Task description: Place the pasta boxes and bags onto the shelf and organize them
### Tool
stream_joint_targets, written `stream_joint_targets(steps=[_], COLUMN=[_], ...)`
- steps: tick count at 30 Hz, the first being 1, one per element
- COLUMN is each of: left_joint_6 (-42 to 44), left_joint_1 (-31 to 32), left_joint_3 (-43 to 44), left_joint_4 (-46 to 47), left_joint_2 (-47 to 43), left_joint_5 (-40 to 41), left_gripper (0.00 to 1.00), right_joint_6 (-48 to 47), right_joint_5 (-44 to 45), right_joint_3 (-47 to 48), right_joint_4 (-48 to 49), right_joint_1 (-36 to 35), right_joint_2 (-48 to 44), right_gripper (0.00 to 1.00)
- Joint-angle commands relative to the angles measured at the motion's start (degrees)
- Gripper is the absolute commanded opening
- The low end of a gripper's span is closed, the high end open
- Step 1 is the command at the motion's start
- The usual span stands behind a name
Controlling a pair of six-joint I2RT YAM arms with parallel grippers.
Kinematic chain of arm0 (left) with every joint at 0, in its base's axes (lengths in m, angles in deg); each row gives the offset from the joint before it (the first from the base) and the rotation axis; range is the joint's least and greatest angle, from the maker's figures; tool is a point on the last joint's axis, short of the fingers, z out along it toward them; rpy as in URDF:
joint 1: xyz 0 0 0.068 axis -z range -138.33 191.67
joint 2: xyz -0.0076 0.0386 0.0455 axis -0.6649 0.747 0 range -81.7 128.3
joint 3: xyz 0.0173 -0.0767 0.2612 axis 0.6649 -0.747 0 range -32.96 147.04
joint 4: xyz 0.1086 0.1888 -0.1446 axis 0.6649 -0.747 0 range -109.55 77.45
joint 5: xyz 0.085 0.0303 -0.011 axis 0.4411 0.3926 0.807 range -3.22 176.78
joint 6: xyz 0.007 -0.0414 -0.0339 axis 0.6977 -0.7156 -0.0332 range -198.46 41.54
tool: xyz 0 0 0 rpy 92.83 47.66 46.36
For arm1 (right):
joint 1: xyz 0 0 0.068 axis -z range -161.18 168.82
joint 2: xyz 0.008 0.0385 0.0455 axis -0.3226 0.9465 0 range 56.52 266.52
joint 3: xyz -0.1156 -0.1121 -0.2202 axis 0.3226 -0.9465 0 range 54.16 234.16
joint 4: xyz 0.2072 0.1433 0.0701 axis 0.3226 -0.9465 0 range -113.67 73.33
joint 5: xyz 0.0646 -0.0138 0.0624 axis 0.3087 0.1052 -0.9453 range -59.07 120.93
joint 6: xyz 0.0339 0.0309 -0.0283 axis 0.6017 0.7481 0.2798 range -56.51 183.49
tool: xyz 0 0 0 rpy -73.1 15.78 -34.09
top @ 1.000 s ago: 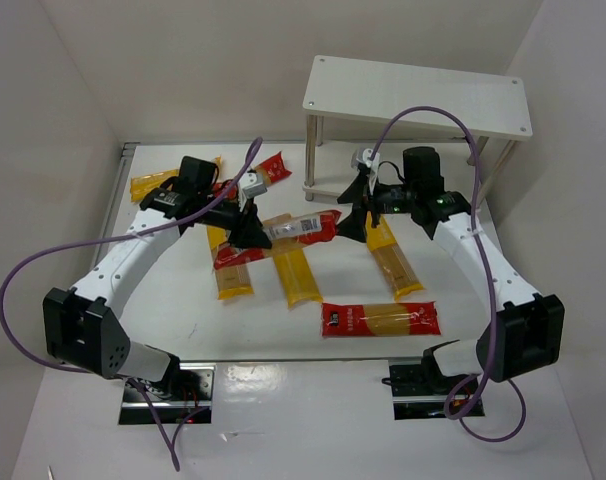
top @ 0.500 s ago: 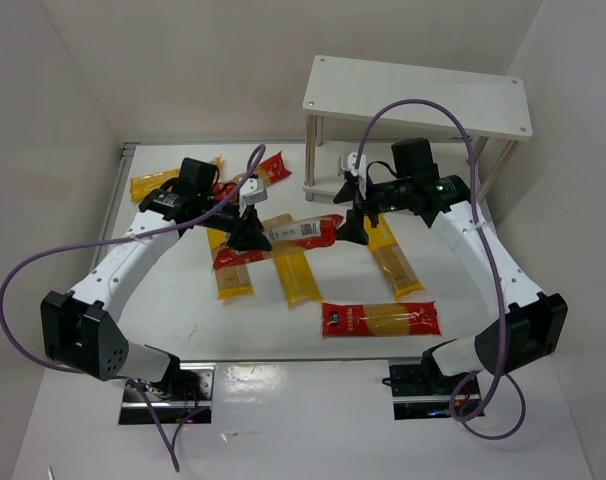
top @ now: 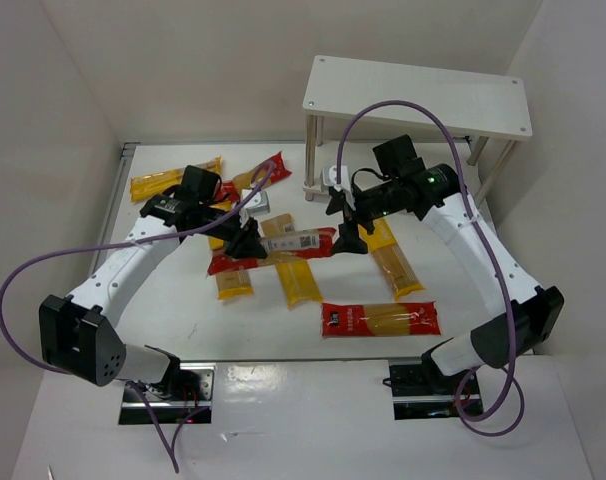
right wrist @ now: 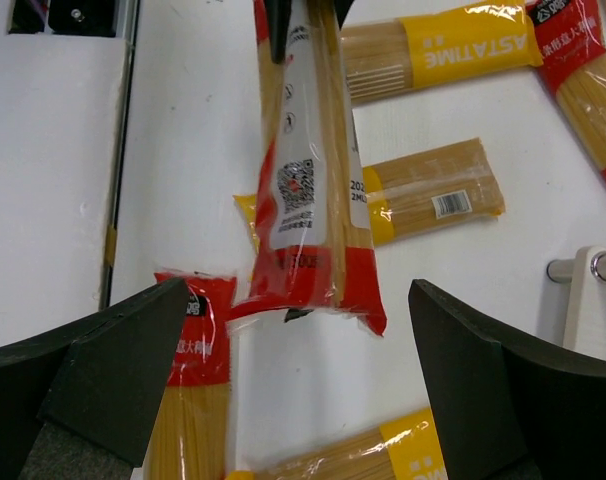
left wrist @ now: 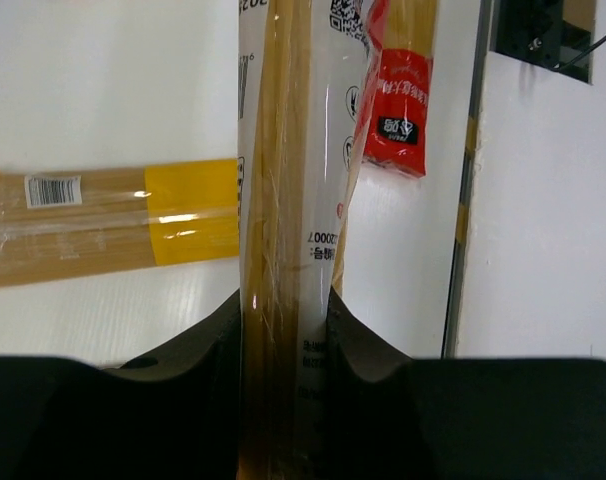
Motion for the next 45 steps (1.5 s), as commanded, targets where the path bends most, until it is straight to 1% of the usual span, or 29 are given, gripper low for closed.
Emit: stream_joint_targets(steps=[1, 4, 7, 12, 18, 21, 26, 30, 35, 36, 37, 38, 39, 40, 41, 42, 45], left_joint_6=[1.41, 1.41, 1.41, 0.88, 0.88, 0.88, 0.88, 0.88, 0.88, 0.88, 0.88, 0.88, 0.88, 0.27, 0.27, 0.27, -0.78], left_joint_1=[0.07, 0.07, 0.59, 0.59, 1.12, 1.12, 1.65, 1.65, 1.65, 1.65, 1.65, 1.65, 1.65, 1.65, 1.65, 1.65, 1.65], left_joint_3=[0.95, 1.57, 2.19, 2.71, 2.71, 3.24, 3.24, 3.77, 4.29, 4.82, 4.82, 4.82, 4.82, 4.82, 4.82, 4.82, 4.82], left_joint_4=[4.27, 4.27, 4.27, 3.74, 3.21, 2.17, 2.16, 2.16, 2.16, 2.16, 2.16, 2.77, 2.78, 3.38, 3.39, 3.39, 3.92], left_joint_2=[-2.89, -2.89, -2.89, -2.89, -3.42, -3.42, -3.42, -3.95, -3.95, -3.95, -3.95, -3.95, -3.95, -3.95, -3.95, -3.95, -5.26], left_joint_5=[-3.33, -3.33, -3.85, -3.86, -4.91, -5.43, -5.96, -5.96, -6.49, -6.49, -6.49, -6.49, -6.49, -6.49, -7.01, -7.02, -6.50], left_gripper=[0.00, 0.00, 0.00, 0.00, 0.00, 0.00, 0.00, 0.00, 0.00, 0.00, 0.00, 0.00, 0.00, 0.00, 0.00, 0.00, 0.00], right_joint_6=[-0.20, -0.20, 0.67, 4.62, 6.91, 8.32, 8.32, 7.18, 3.59, 2.79, 1.83, 0.42, 3.28, 5.66, 5.68, 8.03, 12.08], right_joint_5=[-1.61, -1.08, 0.41, 1.11, 2.87, 4.10, 4.10, 4.72, 5.25, 5.77, 5.77, 5.16, 5.16, 5.16, 4.03, 4.02, 4.54], right_joint_3=[2.35, 1.04, -0.98, -5.64, -6.78, -5.83, -2.05, -2.04, -2.04, -1.43, -1.43, -0.29, -0.28, -1.50, -2.30, -3.09, -6.08], right_joint_4=[-2.28, -2.99, -0.71, 9.13, 16.24, 18.54, 17.23, 15.48, 12.23, 11.17, 8.73, 7.14, 7.64, 11.30, 12.38, 13.79, 19.06], right_joint_1=[-0.76, -3.39, -5.24, -5.24, -5.24, -5.24, -5.24, -6.48, -10.86, -12.70, -13.76, -14.90, -17.09, -17.72, -18.33, -19.82, -19.75], right_joint_2=[-1.88, -0.56, 0.76, 2.07, 6.99, 8.48, 12.44, 14.64, 17.71, 18.59, 20.60, 21.93, 23.07, 24.47, 24.49, 24.49, 22.30], right_gripper=[0.99, 0.99, 0.99, 0.99, 0.99, 0.99, 0.99, 0.99, 0.99, 0.98, 0.85, 0.49, 0.10, 0.00, 0.00, 0.00, 0.00])
